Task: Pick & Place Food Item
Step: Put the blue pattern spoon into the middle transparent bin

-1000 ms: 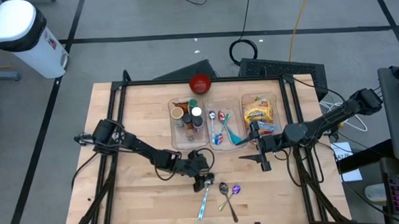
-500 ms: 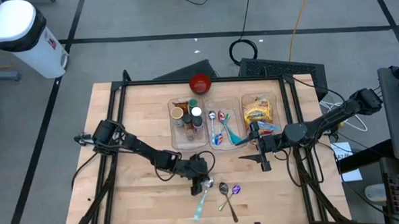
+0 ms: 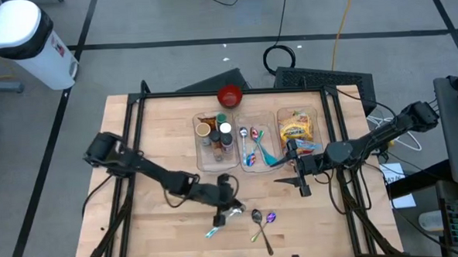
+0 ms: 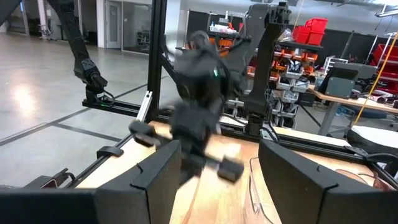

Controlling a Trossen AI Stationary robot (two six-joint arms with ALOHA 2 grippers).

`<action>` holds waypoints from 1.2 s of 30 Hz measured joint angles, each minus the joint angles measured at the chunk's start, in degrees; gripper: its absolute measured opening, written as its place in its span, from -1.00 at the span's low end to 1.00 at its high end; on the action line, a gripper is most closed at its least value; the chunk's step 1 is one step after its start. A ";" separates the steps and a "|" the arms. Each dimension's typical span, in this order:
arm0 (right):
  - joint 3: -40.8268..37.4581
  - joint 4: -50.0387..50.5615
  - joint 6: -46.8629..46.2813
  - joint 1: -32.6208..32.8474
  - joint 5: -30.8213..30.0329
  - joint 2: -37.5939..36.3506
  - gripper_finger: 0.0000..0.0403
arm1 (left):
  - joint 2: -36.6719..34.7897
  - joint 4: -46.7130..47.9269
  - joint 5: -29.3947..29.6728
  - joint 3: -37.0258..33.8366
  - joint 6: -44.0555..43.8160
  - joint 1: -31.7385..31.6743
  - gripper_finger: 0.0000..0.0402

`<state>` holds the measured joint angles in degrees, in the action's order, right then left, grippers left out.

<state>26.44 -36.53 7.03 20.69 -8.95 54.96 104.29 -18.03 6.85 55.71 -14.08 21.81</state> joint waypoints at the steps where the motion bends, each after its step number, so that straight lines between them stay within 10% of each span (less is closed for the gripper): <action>1: 0.00 -0.03 0.21 0.00 0.00 0.00 0.03 | -1.17 -0.03 2.90 -0.01 2.06 0.93 -0.94; 11: 0.00 -0.01 1.15 -0.04 -0.48 0.02 0.03 | -5.86 -20.05 37.84 -0.01 26.80 8.14 -0.95; 25: 0.00 2.35 2.35 -0.09 -10.47 0.90 0.03 | -5.55 -28.10 32.25 -0.01 33.87 2.79 -0.96; 36: 3.71 -3.66 0.76 -0.09 -10.32 10.76 0.03 | -5.55 -28.70 39.73 -0.01 34.70 3.92 -0.98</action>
<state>30.14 -40.20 7.78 20.60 -19.27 65.72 98.74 -46.73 46.58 55.70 20.62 25.74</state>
